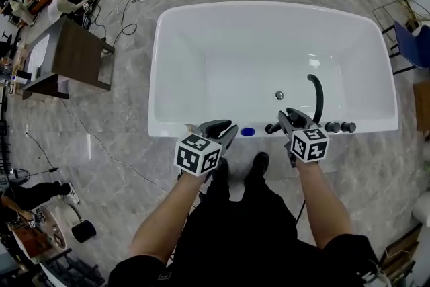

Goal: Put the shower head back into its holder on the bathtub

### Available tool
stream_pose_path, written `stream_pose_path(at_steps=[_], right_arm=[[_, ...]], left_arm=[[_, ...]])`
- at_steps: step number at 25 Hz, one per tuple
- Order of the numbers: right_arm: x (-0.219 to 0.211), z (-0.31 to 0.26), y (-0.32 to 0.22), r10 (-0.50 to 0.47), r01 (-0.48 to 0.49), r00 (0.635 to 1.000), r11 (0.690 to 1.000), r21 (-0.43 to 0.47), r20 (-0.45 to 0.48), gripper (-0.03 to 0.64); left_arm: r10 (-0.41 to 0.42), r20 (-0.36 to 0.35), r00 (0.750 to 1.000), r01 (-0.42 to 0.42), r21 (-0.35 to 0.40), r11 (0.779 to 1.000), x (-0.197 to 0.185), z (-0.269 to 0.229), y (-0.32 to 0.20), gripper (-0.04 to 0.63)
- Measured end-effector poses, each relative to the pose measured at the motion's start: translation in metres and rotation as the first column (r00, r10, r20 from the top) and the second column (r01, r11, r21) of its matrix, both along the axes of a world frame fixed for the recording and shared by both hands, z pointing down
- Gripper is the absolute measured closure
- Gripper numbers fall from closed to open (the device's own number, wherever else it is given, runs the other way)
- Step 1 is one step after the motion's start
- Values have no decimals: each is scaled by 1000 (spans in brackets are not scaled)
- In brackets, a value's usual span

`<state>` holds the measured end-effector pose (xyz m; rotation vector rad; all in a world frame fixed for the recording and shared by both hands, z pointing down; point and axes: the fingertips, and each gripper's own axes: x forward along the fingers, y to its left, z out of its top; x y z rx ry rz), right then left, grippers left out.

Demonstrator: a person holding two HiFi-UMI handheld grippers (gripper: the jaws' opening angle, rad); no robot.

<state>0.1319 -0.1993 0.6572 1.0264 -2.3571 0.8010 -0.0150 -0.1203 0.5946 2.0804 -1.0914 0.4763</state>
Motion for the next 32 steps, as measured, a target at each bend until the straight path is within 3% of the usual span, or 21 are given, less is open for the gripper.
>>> stream_pose_path(at_steps=[15, 32], right_arm=[[-3, 68, -1, -11, 6, 996, 998, -55, -91, 485], [-7, 100, 14, -13, -1, 991, 994, -107, -133, 478]], left_arm=[[-65, 0, 998, 65, -48, 997, -14, 11, 26, 503], [-51, 12, 999, 52, -71, 996, -33, 17, 34, 507]])
